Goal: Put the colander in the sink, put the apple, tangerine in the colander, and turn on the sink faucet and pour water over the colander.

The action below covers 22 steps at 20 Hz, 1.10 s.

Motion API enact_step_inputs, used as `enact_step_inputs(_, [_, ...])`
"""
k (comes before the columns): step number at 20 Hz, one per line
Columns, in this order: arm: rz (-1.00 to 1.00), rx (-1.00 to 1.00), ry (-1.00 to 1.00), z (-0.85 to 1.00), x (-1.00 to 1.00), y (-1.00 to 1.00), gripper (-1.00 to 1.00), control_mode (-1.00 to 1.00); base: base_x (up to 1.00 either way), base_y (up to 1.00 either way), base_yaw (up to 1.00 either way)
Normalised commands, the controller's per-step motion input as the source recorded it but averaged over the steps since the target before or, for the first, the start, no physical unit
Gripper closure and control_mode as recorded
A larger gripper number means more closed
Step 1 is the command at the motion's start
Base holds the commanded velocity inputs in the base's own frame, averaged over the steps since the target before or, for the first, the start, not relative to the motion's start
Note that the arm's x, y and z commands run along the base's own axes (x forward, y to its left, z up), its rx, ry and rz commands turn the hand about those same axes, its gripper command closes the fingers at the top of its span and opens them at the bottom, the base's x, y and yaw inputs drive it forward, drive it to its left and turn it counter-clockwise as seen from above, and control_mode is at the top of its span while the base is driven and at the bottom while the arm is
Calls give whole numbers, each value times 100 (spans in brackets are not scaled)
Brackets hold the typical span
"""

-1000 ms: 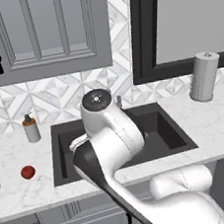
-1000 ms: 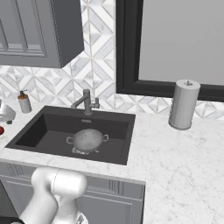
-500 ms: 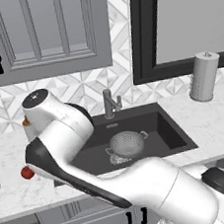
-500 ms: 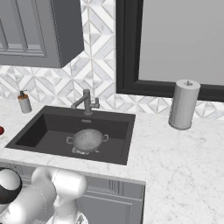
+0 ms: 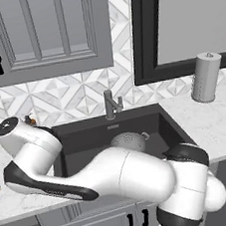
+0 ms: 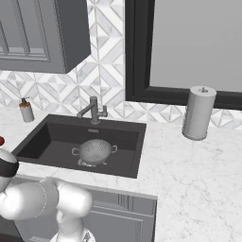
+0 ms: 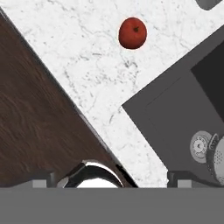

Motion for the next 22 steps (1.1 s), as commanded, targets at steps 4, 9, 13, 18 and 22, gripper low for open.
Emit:
enact_step_inputs(4, [28, 0, 0, -48, 19, 44, -100, -100, 0, 0, 0])
enact_step_inputs(9, [25, 0, 4, -4, 19, 62, -100, -100, 0, 0, 0])
enact_step_inputs(13, [25, 0, 18, -3, 26, 71, -100, -100, 0, 0, 0])
enact_step_inputs(18, [21, -1, 23, -25, 28, 63, -100, -100, 0, 0, 0])
enact_step_inputs(22, [12, -2, 13, -30, 24, 56, -100, -100, 0, 0, 0])
